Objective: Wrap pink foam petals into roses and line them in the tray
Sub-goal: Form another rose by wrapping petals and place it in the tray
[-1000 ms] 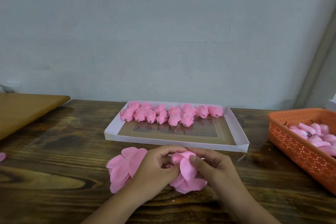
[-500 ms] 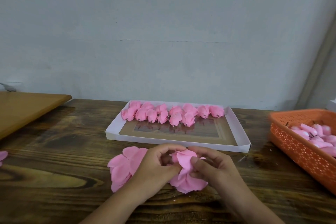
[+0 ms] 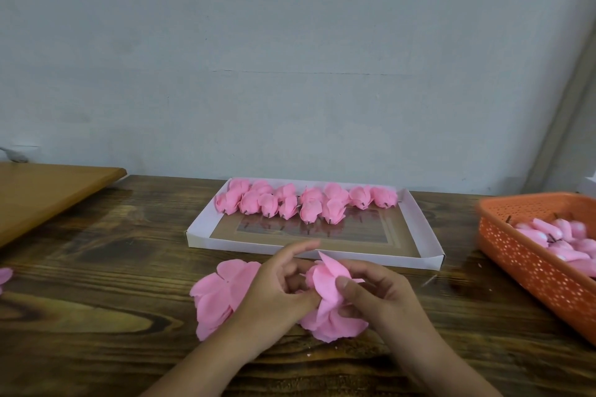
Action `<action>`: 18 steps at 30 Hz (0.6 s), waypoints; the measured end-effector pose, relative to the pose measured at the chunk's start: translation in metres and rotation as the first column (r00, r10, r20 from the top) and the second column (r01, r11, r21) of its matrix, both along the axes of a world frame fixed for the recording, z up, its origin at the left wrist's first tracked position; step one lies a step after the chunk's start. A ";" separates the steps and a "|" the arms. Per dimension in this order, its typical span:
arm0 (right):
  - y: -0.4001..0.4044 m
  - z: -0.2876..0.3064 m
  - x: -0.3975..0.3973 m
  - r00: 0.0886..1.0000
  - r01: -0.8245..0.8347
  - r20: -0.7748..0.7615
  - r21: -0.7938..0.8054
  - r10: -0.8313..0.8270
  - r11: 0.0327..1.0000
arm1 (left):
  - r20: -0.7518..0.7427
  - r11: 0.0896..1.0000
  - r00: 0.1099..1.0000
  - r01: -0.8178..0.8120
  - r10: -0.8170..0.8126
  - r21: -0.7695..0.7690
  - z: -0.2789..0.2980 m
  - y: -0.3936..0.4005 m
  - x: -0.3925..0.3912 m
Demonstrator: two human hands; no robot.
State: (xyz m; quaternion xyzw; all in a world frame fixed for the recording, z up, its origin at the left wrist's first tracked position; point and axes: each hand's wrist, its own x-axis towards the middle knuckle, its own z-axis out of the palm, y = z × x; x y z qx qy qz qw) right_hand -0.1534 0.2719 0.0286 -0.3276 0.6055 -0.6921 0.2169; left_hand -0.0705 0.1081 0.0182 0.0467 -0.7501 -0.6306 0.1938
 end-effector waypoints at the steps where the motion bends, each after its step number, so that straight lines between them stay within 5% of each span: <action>1: 0.000 -0.001 0.000 1.000 0.010 0.003 -0.001 -0.010 1.000 | 0.003 1.000 1.000 -0.002 0.002 -0.002 -0.001 0.000 0.000; 5: -0.002 -0.002 0.000 0.998 0.055 -0.022 0.001 -0.055 0.999 | 0.024 0.998 1.000 0.008 -0.010 0.068 -0.003 -0.004 0.002; 18: -0.004 -0.006 0.000 0.998 0.062 -0.010 0.000 -0.062 0.998 | 0.002 0.997 1.000 -0.009 0.009 -0.082 -0.002 0.001 0.003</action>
